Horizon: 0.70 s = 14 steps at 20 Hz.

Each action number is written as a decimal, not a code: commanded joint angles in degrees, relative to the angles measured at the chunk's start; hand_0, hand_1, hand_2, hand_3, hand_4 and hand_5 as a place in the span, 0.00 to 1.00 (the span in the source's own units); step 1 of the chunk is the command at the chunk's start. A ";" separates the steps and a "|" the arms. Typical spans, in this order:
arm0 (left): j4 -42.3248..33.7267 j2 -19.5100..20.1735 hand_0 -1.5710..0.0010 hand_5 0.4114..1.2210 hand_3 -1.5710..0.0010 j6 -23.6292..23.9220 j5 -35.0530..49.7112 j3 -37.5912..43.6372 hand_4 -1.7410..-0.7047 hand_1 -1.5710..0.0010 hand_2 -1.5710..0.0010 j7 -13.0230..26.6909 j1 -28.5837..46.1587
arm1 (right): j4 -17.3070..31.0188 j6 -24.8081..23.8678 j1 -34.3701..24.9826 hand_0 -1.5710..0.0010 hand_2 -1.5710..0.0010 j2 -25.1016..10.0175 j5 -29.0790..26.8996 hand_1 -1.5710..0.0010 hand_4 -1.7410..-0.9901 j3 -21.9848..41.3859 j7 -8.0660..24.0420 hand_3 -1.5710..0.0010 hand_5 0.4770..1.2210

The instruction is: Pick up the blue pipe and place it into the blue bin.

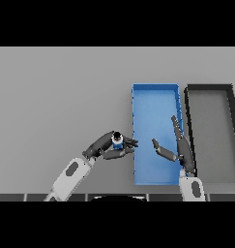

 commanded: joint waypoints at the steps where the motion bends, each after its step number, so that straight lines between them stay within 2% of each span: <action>1: 0.69 0.16 0.00 1.00 0.00 -0.07 -0.29 0.45 0.26 0.00 0.00 -0.31 0.27 | -0.22 0.03 0.31 1.00 1.00 -0.31 -0.13 1.00 0.74 -0.28 0.14 1.00 0.14; 3: 0.37 0.25 0.00 1.00 0.00 -0.57 -0.82 0.78 0.26 0.00 0.00 -0.78 0.35 | -1.50 0.24 0.21 1.00 1.00 -0.18 -1.12 0.99 0.73 -0.51 -0.06 1.00 0.13; 4: 0.10 -0.07 0.00 1.00 0.00 -0.81 -0.73 0.88 0.26 0.00 0.00 -0.50 0.43 | -1.85 0.70 0.08 1.00 0.99 0.18 -2.51 0.99 0.75 -0.73 -1.54 1.00 0.12; 6: -0.28 0.20 0.00 1.00 0.00 -1.53 -0.82 1.37 0.26 0.00 0.00 -1.08 0.74 | -4.81 3.96 -0.82 1.00 0.98 0.02 -8.22 0.99 0.76 -1.40 -4.78 1.00 0.14; 8: -1.10 0.09 0.00 1.00 0.00 -1.73 -1.22 1.52 0.26 0.00 0.00 -0.31 0.95 | -8.07 7.10 -2.33 1.00 0.99 -1.97 -12.03 0.99 0.76 -1.76 -4.58 1.00 0.16; 10: -1.40 0.11 0.00 1.00 0.00 -2.16 -1.76 1.71 0.26 0.00 0.00 0.06 1.32 | -11.41 10.70 -4.81 1.00 0.99 -5.91 -15.01 1.00 0.77 -1.89 -0.47 1.00 0.15; 14: -1.65 -0.69 0.00 1.00 0.00 -2.63 -2.77 2.13 0.26 0.00 0.00 0.94 1.52 | -18.27 16.17 -9.00 1.00 1.00 -10.51 -18.51 1.00 0.73 1.77 8.03 1.00 0.09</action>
